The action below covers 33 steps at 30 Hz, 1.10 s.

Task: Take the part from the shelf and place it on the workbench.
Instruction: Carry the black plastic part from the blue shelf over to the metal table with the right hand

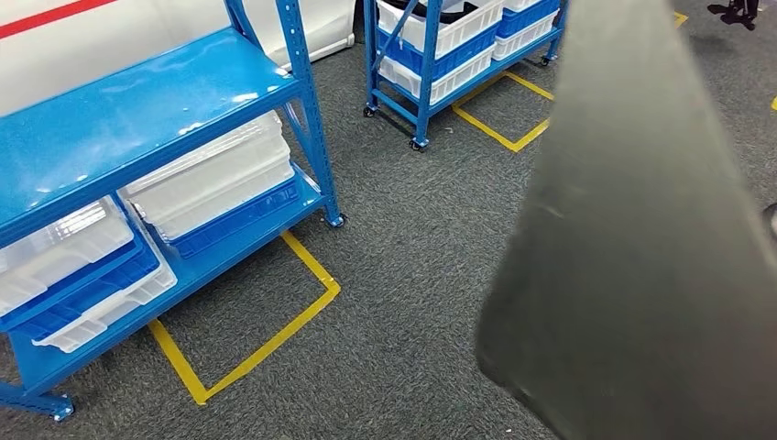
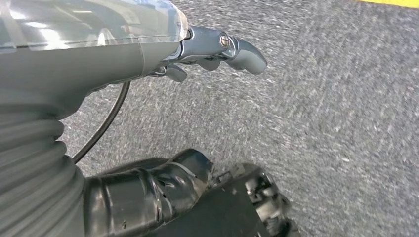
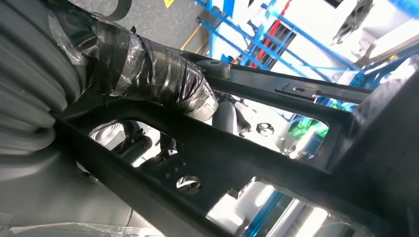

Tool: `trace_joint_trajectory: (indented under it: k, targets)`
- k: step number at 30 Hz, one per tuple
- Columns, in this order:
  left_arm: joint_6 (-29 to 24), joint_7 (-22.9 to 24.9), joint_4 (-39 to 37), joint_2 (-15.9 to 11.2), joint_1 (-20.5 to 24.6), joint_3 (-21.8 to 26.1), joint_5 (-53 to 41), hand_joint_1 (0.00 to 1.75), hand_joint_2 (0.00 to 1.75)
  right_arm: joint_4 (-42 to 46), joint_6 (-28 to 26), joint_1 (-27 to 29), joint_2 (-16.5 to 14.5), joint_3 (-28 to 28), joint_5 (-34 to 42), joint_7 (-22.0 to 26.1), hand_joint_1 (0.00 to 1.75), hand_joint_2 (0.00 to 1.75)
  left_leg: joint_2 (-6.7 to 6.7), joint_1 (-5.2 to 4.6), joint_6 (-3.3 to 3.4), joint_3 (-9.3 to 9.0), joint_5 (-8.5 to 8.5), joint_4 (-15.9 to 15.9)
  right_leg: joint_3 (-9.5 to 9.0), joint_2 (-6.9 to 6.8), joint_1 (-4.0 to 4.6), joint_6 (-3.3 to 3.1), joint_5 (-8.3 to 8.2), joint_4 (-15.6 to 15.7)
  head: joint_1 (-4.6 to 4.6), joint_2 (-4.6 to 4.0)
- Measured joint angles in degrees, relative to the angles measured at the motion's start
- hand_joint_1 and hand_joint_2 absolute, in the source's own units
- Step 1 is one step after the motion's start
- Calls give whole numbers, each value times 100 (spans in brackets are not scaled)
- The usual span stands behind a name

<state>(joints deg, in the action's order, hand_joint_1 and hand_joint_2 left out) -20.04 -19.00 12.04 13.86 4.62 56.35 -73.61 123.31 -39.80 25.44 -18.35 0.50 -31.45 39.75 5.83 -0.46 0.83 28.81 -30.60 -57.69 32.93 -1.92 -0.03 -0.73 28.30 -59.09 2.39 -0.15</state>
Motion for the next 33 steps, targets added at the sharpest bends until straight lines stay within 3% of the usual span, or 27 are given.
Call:
trace_joint_trajectory:
  k: [2,4,5,6,7,8,10,12,14,15,16,18,20,21,22,23,24,26,28,30,31,33]
  targets:
    - [-2,-1,0,1,3,0,-13,0,175,25,-1,3,-12,14,4,3,175,175,-235,18,-50,141,-269,-361,-7,102,-39,-62,-38,42,-2,0]
    - [-4,3,0,3,-14,0,-28,0,175,33,-1,8,-21,22,21,3,175,175,-466,44,-74,473,-652,-1124,11,219,-42,-86,-51,44,-3,0]
    - [-6,8,0,3,-29,0,-34,0,175,33,-1,18,-23,27,37,3,175,175,-508,54,-81,627,-755,-1453,16,289,-39,-90,-53,38,-2,0]
    - [-8,15,0,2,-40,0,-39,0,175,33,-1,32,-23,35,59,3,175,175,-525,61,-84,704,-747,-1605,17,363,-38,-90,-54,30,-2,0]
    - [-10,22,0,2,-47,0,-45,0,175,33,-1,47,-23,43,80,3,175,175,-533,69,-84,680,-622,-1532,15,438,-39,-90,-54,19,-3,0]
    - [-14,29,0,2,-48,-1,-56,0,175,33,-1,61,-23,52,96,3,175,175,-564,81,-82,556,-408,-1242,12,514,-43,-87,-52,6,-3,0]
    - [-19,48,0,4,-45,-2,-81,0,175,34,-1,78,-23,70,113,3,175,175,-817,121,-81,238,-56,-481,33,656,-45,-59,-45,-43,-2,0]
    - [-23,68,0,11,-43,-3,-96,0,175,35,-1,89,-23,83,116,5,175,175,-1034,140,-63,90,27,-111,94,783,-46,10,-61,-77,0,0]
    - [-28,80,0,15,-36,-4,-97,0,175,37,-1,113,-23,91,115,7,175,175,-971,126,-5,84,37,-81,149,898,-62,93,-103,-70,1,0]
    - [-31,79,0,15,-33,-5,-97,0,175,37,-1,128,-23,97,113,7,175,175,-904,123,35,80,61,-58,173,856,-66,125,-90,-94,3,0]
    - [-32,74,0,15,-34,-5,-96,0,175,38,-1,135,-22,101,104,7,175,175,-831,123,76,80,85,-33,223,731,-64,153,-17,-194,4,0]
    - [-26,58,0,15,-42,-5,-95,0,175,37,-1,125,-21,104,71,7,175,175,-667,111,132,85,111,-4,440,395,-56,194,305,-697,8,0]
    - [-15,51,0,10,-59,-4,-96,0,175,34,-1,108,-21,104,37,8,175,175,-498,81,151,101,108,-8,729,263,-64,222,628,-1373,7,0]
    - [-10,51,0,7,-62,-4,-97,0,175,33,-1,107,-21,103,28,9,175,175,-412,69,157,107,104,-12,794,248,-68,225,666,-1553,7,0]
    - [-9,50,0,4,-58,-4,-99,0,175,33,-1,110,-21,104,22,9,175,175,-335,58,162,108,97,-17,756,233,-68,218,598,-1529,7,0]
    - [-7,47,0,3,-51,-4,-105,0,175,33,-1,111,-21,104,20,9,175,175,-265,48,164,101,88,-20,602,203,-62,200,440,-1282,7,0]
    - [-7,41,0,3,-43,-6,-114,0,175,34,-1,112,-21,104,20,9,175,175,-201,39,165,86,77,-21,374,128,-44,166,258,-884,8,0]
    - [-7,24,0,8,-35,-10,-137,0,175,43,-1,114,-21,105,25,9,175,175,-97,11,145,61,53,-24,1,-130,37,76,72,-203,8,0]
    - [-7,11,0,13,-29,-16,-158,0,175,67,-1,128,-21,108,39,9,175,175,8,-6,111,50,41,-21,-72,-236,103,18,79,-12,8,0]
    - [-7,2,0,14,-16,-22,-177,0,175,99,-1,159,-21,115,54,9,175,175,90,-3,67,25,13,-18,-68,-110,82,-16,44,35,8,0]
    - [-7,-2,0,15,-11,-25,-187,0,175,116,-1,172,-22,120,58,9,175,175,28,0,39,31,-45,-70,-81,-46,55,-39,20,72,8,0]
    - [-6,-3,0,12,-13,-28,-199,0,175,142,-2,182,-23,128,62,9,175,175,-264,26,-17,217,-333,-516,-102,77,0,-83,-25,131,1,0]
